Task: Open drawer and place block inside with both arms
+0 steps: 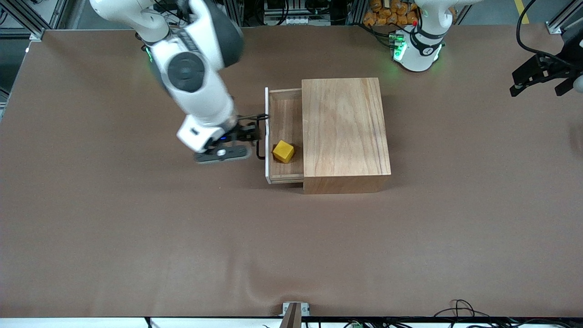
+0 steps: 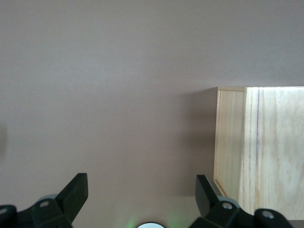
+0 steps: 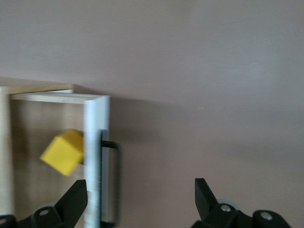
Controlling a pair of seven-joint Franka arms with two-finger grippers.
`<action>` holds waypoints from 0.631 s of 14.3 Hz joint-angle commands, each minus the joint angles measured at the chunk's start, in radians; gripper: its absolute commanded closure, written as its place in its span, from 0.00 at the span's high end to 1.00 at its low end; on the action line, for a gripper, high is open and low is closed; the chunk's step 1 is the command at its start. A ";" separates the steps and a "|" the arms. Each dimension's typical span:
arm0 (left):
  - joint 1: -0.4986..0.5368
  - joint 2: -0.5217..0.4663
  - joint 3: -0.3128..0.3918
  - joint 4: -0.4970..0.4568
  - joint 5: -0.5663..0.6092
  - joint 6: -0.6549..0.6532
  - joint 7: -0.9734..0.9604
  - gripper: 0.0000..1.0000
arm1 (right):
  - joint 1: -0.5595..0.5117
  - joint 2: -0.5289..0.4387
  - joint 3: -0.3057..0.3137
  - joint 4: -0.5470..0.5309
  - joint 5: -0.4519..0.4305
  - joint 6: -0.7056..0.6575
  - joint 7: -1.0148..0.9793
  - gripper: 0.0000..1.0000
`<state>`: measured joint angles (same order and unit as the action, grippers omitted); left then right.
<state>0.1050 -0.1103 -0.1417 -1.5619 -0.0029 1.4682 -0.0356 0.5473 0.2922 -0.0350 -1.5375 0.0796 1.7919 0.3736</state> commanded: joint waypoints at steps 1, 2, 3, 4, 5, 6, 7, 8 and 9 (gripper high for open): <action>0.013 -0.019 -0.003 -0.014 -0.008 0.015 0.022 1.00 | -0.127 -0.065 0.018 -0.029 0.006 -0.086 -0.151 1.00; 0.013 -0.019 -0.003 -0.014 -0.008 0.015 0.022 1.00 | -0.173 -0.086 0.018 -0.032 0.006 -0.118 -0.216 1.00; 0.015 -0.020 0.001 -0.014 -0.008 0.015 0.022 1.00 | -0.212 -0.106 0.018 -0.036 0.006 -0.140 -0.278 1.00; 0.015 -0.023 0.001 -0.014 -0.008 0.015 0.022 1.00 | -0.246 -0.125 0.017 -0.039 0.006 -0.161 -0.319 1.00; 0.015 -0.028 0.001 -0.014 -0.009 0.014 0.022 1.00 | -0.274 -0.139 0.017 -0.039 0.006 -0.175 -0.338 1.00; 0.015 -0.028 0.001 -0.014 -0.008 0.012 0.022 1.00 | -0.300 -0.155 0.017 -0.041 0.006 -0.187 -0.354 1.00; 0.013 -0.028 0.001 -0.014 -0.008 0.012 0.022 1.00 | -0.320 -0.168 0.017 -0.041 0.006 -0.198 -0.373 1.00; 0.015 -0.028 0.001 -0.015 -0.008 0.012 0.022 1.00 | -0.346 -0.180 0.015 -0.046 0.002 -0.215 -0.392 1.00; 0.013 -0.026 0.001 -0.015 -0.008 0.012 0.022 1.00 | -0.384 -0.198 0.015 -0.058 0.002 -0.215 -0.409 1.00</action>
<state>0.1074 -0.1148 -0.1377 -1.5611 -0.0029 1.4696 -0.0356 0.2241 0.1524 -0.0371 -1.5429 0.0797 1.5790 0.0013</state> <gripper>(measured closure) 0.000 0.000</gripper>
